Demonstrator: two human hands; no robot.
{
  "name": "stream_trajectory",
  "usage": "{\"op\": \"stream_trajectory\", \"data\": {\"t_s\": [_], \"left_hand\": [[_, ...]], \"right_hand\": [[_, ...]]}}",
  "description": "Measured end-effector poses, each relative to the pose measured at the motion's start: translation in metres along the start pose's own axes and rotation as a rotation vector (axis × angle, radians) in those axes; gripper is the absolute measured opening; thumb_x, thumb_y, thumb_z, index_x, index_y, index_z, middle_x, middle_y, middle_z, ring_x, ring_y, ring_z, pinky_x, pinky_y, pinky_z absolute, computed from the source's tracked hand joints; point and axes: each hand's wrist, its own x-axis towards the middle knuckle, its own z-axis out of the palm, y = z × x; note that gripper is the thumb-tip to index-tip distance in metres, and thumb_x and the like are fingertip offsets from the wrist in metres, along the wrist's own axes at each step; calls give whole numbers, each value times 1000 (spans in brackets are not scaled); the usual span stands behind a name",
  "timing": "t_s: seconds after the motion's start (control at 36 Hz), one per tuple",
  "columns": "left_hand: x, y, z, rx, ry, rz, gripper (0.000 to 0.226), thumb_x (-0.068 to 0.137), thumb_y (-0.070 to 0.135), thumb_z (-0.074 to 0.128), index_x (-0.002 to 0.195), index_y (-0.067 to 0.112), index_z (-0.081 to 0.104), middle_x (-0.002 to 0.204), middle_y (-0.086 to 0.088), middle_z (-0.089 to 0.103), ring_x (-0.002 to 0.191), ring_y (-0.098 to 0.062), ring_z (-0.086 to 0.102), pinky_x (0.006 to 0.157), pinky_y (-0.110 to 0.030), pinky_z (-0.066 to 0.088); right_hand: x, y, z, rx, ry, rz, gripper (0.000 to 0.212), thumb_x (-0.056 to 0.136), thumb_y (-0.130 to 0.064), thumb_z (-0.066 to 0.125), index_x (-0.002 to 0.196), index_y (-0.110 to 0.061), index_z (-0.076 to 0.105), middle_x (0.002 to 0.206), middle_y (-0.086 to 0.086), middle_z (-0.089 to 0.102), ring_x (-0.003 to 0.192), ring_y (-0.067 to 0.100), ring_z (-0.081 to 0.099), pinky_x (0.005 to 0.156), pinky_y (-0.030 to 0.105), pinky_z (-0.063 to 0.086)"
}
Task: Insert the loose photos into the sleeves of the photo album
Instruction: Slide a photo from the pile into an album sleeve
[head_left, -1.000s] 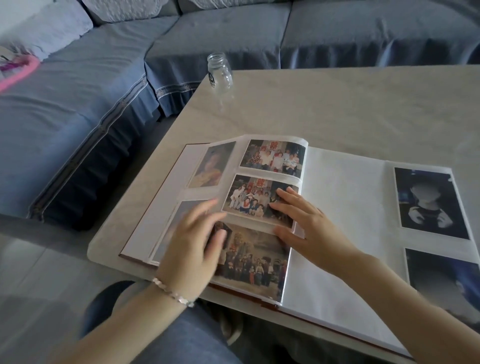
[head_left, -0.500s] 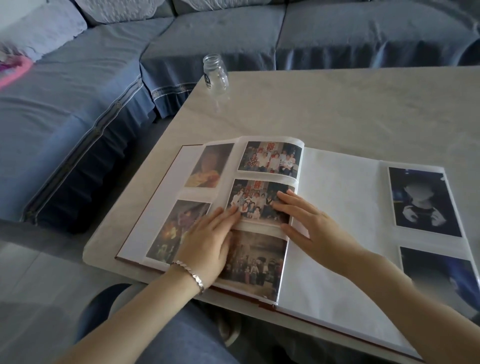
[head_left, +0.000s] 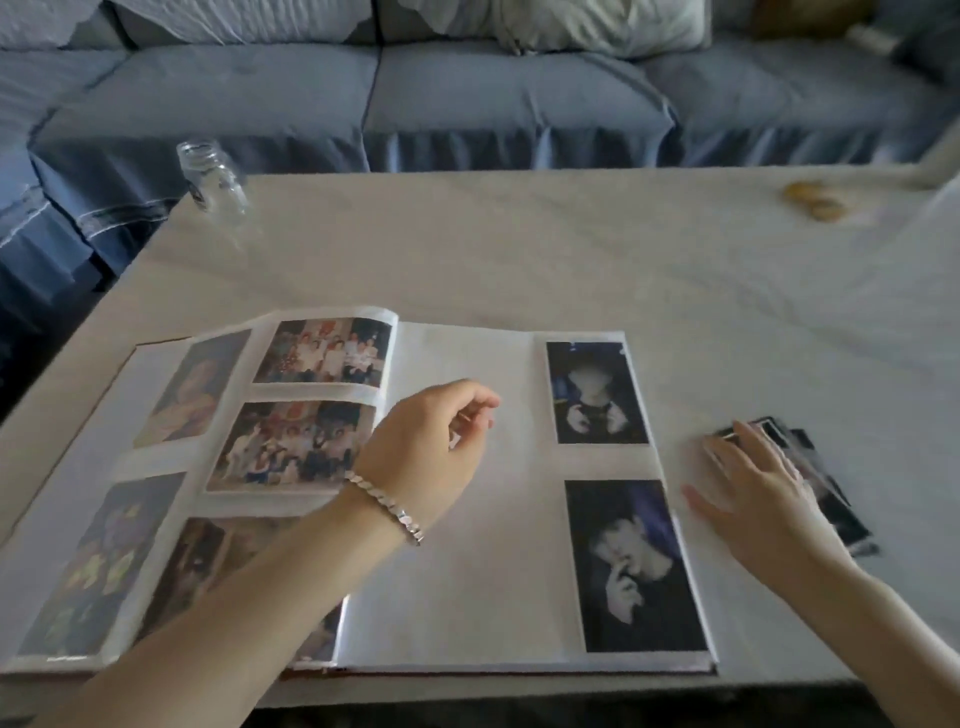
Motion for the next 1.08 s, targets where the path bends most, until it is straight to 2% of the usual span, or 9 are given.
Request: {"op": "stream_trajectory", "data": {"t_s": [0.11, 0.36, 0.47, 0.58, 0.67, 0.78, 0.94, 1.03, 1.08], "left_hand": [[3, 18, 23, 13, -94, 24, 15, 89, 11, 59, 97, 18, 69, 83, 12, 67, 78, -6, 64, 72, -13, 50], [5, 35, 46, 7, -225, -48, 18, 88, 14, 60, 88, 32, 58, 83, 15, 65, 80, -6, 64, 67, -1, 44], [7, 39, 53, -72, -248, -134, 23, 89, 11, 59, 83, 34, 60, 79, 16, 68, 75, -3, 66, 65, -4, 47], [7, 46, 64, -255, -302, -303, 23, 90, 4, 56, 81, 24, 64, 74, 9, 71, 67, -3, 68, 68, -17, 54], [7, 59, 70, -454, -367, -479, 11, 90, 9, 58, 86, 15, 64, 77, 0, 72, 71, -13, 70, 65, -23, 57], [12, 77, 70, -895, -473, -838, 32, 90, 36, 55, 100, 6, 60, 88, -15, 73, 75, -26, 71, 66, -35, 58], [10, 70, 66, -855, -261, -814, 8, 90, 10, 59, 91, 3, 63, 81, -11, 71, 69, -23, 70, 60, -33, 60], [11, 54, 59, -499, -167, -607, 8, 91, 17, 59, 91, 9, 61, 89, -7, 70, 82, -20, 69, 64, -28, 59], [11, 43, 53, -393, -139, -494, 13, 91, 20, 58, 96, 8, 62, 93, -5, 70, 87, -19, 68, 68, -30, 59]], "right_hand": [[-3, 35, -8, -132, -80, 171, 70, 87, -47, 55, 145, -20, 26, 151, 12, 22, 141, 28, 14, 111, 39, 20], [-11, 54, -16, -147, -45, 18, 39, 92, -43, 49, 126, -22, 52, 125, -3, 53, 115, 19, 53, 88, 29, 40], [-13, 53, -26, -168, 23, 36, 21, 98, -29, 41, 85, -26, 58, 89, -2, 63, 82, 26, 59, 65, 30, 39], [-13, 50, -36, -247, 148, 68, 9, 81, -10, 65, 76, -17, 60, 66, 2, 61, 63, 28, 56, 51, 27, 36], [-15, 45, -34, -130, 538, -138, 16, 62, 3, 77, 73, -7, 72, 63, 6, 69, 59, 29, 67, 53, 31, 52], [-18, 21, -37, 15, 723, -527, 24, 84, -12, 53, 87, -4, 75, 93, 5, 72, 91, 12, 65, 90, 29, 45], [-18, -12, -22, 95, 388, -814, 35, 95, -39, 43, 100, -19, 73, 123, -3, 61, 125, 9, 44, 110, 39, 30], [-15, -25, -16, 285, 157, -485, 57, 88, -63, 32, 128, -29, 51, 147, -8, 30, 138, 7, 17, 110, 43, 26], [-14, -36, -15, 515, -18, -174, 75, 73, -65, 40, 139, -30, 32, 142, -14, 27, 132, 2, 20, 108, 40, 30]]}}
